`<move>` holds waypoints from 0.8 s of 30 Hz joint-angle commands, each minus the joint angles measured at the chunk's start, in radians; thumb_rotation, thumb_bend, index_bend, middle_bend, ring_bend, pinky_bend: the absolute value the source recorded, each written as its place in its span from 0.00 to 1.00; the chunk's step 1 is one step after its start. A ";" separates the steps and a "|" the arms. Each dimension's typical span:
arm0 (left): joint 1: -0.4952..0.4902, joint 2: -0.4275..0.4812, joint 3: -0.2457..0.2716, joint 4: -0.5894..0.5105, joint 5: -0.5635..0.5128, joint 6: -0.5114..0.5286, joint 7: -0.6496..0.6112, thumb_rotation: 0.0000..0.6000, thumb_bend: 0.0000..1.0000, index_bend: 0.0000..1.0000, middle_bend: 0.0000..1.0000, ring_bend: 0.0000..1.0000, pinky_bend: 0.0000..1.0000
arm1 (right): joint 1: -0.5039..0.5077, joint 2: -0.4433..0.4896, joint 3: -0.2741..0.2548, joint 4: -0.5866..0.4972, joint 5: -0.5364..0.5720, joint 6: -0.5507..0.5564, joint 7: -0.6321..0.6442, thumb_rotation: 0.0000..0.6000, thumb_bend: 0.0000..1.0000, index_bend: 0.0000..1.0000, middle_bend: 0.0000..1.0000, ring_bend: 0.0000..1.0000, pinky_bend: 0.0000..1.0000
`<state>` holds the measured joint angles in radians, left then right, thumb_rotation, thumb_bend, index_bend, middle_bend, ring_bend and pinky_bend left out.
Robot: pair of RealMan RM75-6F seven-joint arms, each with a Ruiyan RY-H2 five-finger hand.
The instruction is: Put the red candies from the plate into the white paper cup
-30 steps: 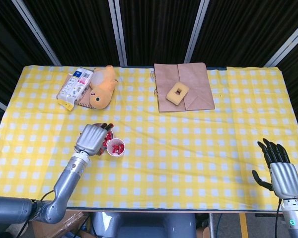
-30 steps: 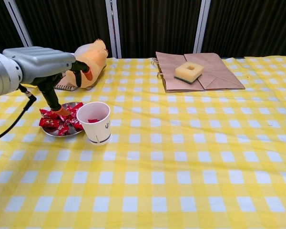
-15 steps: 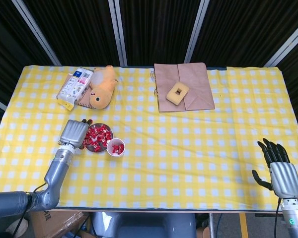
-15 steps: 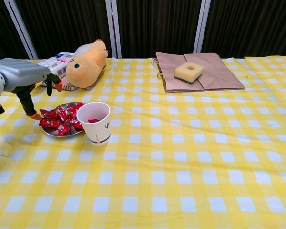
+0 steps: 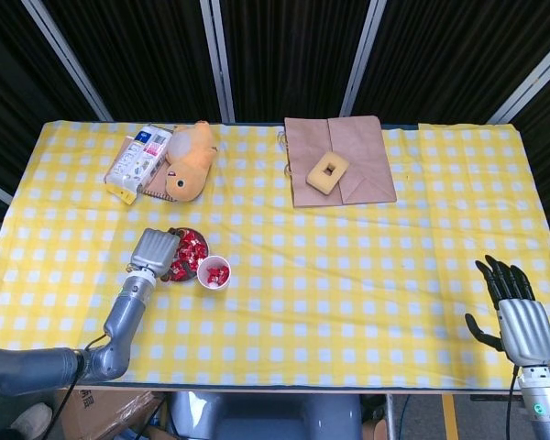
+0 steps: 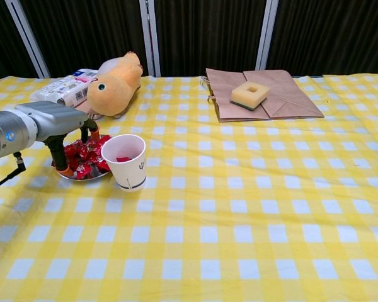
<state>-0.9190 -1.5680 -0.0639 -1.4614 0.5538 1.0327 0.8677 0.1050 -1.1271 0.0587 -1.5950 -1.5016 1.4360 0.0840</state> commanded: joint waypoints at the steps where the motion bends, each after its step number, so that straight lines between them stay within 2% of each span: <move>1: -0.005 -0.012 -0.002 0.015 -0.003 -0.007 0.007 1.00 0.13 0.24 0.26 0.80 0.88 | 0.000 0.000 -0.001 0.000 0.000 0.000 0.000 1.00 0.43 0.00 0.00 0.00 0.00; 10: -0.018 -0.056 -0.012 0.060 -0.004 -0.026 0.011 1.00 0.17 0.27 0.29 0.81 0.88 | -0.001 -0.001 -0.002 -0.001 0.002 -0.003 0.001 1.00 0.43 0.00 0.00 0.00 0.00; 13: -0.021 -0.071 -0.012 0.074 -0.001 -0.031 0.014 1.00 0.22 0.30 0.35 0.81 0.89 | -0.001 0.001 -0.002 -0.003 0.002 -0.002 -0.001 1.00 0.43 0.00 0.00 0.00 0.00; 19: -0.020 -0.091 -0.002 0.094 0.008 -0.031 0.026 1.00 0.35 0.45 0.53 0.82 0.90 | 0.000 -0.001 -0.002 -0.001 0.003 -0.004 0.004 1.00 0.43 0.00 0.00 0.00 0.00; 24: -0.007 -0.089 0.002 0.106 0.027 -0.021 0.015 1.00 0.41 0.53 0.61 0.84 0.90 | -0.002 -0.001 -0.002 -0.001 0.001 -0.001 0.008 1.00 0.43 0.00 0.00 0.00 0.00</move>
<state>-0.9280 -1.6580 -0.0625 -1.3567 0.5780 1.0099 0.8847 0.1035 -1.1279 0.0564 -1.5961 -1.5009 1.4346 0.0921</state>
